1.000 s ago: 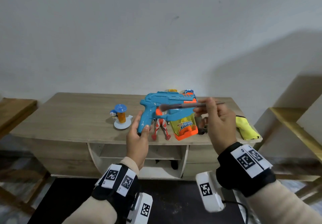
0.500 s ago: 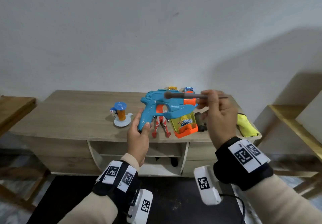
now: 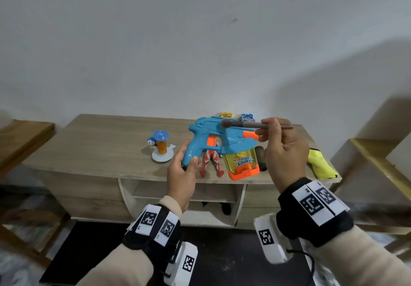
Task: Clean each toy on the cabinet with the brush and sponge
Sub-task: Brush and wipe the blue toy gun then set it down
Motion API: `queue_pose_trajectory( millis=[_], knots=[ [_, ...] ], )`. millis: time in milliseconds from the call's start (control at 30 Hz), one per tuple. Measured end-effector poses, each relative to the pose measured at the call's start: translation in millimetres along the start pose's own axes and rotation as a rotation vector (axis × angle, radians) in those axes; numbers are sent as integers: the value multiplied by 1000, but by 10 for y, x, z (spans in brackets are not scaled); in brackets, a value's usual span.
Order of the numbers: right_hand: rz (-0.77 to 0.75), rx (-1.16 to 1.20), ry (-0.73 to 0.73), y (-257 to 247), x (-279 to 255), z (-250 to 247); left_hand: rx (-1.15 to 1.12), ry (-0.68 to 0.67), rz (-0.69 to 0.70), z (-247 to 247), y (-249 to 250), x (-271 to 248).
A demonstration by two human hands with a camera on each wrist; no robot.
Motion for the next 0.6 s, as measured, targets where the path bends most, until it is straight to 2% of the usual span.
queue_pose_trajectory(
  millis=[67, 133, 167, 200, 267, 367, 433, 500, 533, 600],
  knots=[
    [35, -56, -141, -1, -15, 97, 16, 0, 3, 4, -9, 8],
    [65, 37, -383, -87, -108, 286, -1, 15, -15, 6, -36, 17],
    [56, 110, -450, -155, -155, 348, -17, 27, -25, 1, -46, 22],
    [31, 160, -453, -217, -177, 363, -26, 36, -33, -8, -50, 25],
    [-20, 178, -343, -263, -156, 310, -26, 25, -24, -27, -46, 27],
    [-34, 32, -173, -172, -86, 192, 18, -6, 3, -47, -34, 16],
    [-58, -55, -261, -196, -95, 222, 12, -1, 1, -47, -35, 7],
    [-46, 4, -471, -270, -189, 340, -19, 14, -5, -43, -30, -7],
    [-37, 68, -528, -319, -240, 374, -21, 18, -6, -38, -18, -16],
    [-84, 116, -450, -385, -258, 336, -12, 21, -3, -40, -6, -26]
  ],
)
Point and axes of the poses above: each hand's wrist, its own x-axis towards the middle knuckle, its own z-axis out of the palm, y = z × x, the point moved 5 cm from there along x, towards the middle knuckle, and after that the axes turned 7 degrees about -z, right-handed, at the moved point
